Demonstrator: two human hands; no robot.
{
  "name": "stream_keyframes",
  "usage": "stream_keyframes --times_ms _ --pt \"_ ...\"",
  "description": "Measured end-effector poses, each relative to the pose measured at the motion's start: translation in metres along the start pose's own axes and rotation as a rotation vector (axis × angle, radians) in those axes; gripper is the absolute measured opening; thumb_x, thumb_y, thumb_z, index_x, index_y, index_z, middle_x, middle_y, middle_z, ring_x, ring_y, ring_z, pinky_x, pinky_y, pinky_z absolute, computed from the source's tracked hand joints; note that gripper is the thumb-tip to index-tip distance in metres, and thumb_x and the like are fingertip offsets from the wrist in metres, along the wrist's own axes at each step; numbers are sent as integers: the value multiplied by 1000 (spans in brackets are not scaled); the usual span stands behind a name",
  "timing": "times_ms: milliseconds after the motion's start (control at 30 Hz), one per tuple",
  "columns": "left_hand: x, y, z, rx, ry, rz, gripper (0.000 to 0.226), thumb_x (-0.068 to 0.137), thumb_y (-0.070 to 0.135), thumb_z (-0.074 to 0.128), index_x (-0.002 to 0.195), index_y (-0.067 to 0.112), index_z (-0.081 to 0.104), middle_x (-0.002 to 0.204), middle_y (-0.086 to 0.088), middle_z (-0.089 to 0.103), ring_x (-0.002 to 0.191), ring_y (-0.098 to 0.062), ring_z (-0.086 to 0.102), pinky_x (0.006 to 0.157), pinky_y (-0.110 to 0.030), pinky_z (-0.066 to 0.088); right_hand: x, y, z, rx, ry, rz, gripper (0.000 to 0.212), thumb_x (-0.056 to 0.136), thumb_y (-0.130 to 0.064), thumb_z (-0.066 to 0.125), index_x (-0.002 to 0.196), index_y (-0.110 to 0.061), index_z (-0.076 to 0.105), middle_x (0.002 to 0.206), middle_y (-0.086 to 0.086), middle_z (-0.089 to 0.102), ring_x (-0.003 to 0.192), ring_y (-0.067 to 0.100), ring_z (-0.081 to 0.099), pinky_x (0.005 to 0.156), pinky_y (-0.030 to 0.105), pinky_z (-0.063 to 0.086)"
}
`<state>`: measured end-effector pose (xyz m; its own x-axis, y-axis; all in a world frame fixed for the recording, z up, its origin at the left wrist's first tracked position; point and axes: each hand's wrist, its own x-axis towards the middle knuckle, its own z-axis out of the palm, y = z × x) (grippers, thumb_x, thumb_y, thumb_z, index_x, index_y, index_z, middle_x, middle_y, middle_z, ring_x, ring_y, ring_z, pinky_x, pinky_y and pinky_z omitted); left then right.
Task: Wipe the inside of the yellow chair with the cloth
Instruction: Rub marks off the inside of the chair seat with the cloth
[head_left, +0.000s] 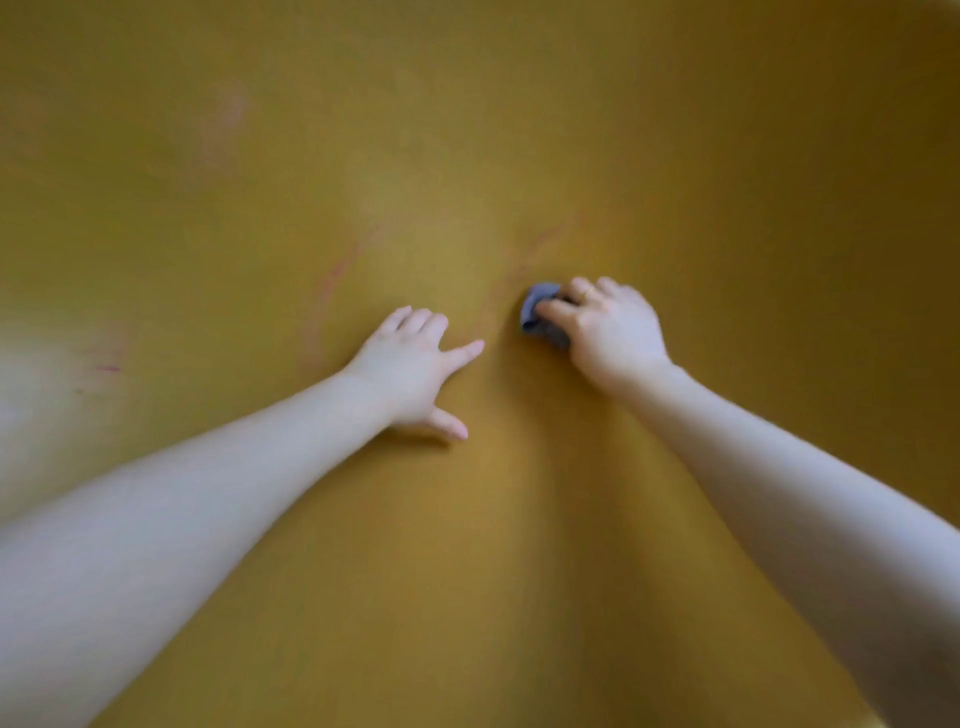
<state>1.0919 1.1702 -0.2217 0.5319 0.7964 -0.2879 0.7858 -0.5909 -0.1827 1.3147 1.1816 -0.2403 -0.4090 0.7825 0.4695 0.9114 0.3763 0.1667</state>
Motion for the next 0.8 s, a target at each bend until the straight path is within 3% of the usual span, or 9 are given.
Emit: stream_keyframes --times_ms 67,167,267,400,533,633,800 --pt "8 -12 -8 9 84 -7 104 71 72 54 149 33 -1 154 -13 12 142 -27 10 115 -37 6 24 29 -8 -104 82 86 33 80 -27 41 84 -14 71 76 14 61 61 32 55 53 30 39" --pt "24 -24 -13 80 78 -46 119 63 75 60 148 32 -12 154 -17 -17 144 -31 -8 116 -39 -1 52 58 -20 -197 191 260 28 81 -13 44 96 -9 67 91 19 61 74 36 55 61 39 42" --pt "36 -26 -12 154 37 -40 133 55 78 64 144 32 -23 148 -23 -30 140 -35 -21 115 -42 -5 59 50 -12 -138 265 445 26 83 -12 48 102 -11 65 104 18 61 82 36 54 68 39 40" --pt "41 -21 -11 149 43 -54 146 50 74 69 142 20 -30 148 -23 -29 141 -33 -21 115 -40 -5 31 1 21 -10 200 268 21 74 -12 67 94 -15 69 92 13 64 69 32 55 57 32 40" --pt "39 -22 -9 172 51 -101 150 50 77 66 142 0 -23 151 -18 -26 142 -29 -18 115 -35 -6 8 -19 26 60 94 53 26 67 -6 62 90 -15 71 87 8 66 62 27 52 55 27 36" --pt "39 -22 -9 167 43 -95 147 52 79 63 143 -3 -18 150 -18 -28 142 -28 -20 115 -34 -6 32 11 12 -77 84 -112 28 79 -21 47 91 -19 72 83 7 65 65 28 55 51 27 37" --pt "41 -25 -5 153 31 -100 146 53 80 61 143 -3 -20 149 -18 -32 141 -28 -22 115 -34 -7 98 52 -6 -160 378 243 32 78 -14 41 90 -14 70 89 11 66 71 30 59 52 30 43"
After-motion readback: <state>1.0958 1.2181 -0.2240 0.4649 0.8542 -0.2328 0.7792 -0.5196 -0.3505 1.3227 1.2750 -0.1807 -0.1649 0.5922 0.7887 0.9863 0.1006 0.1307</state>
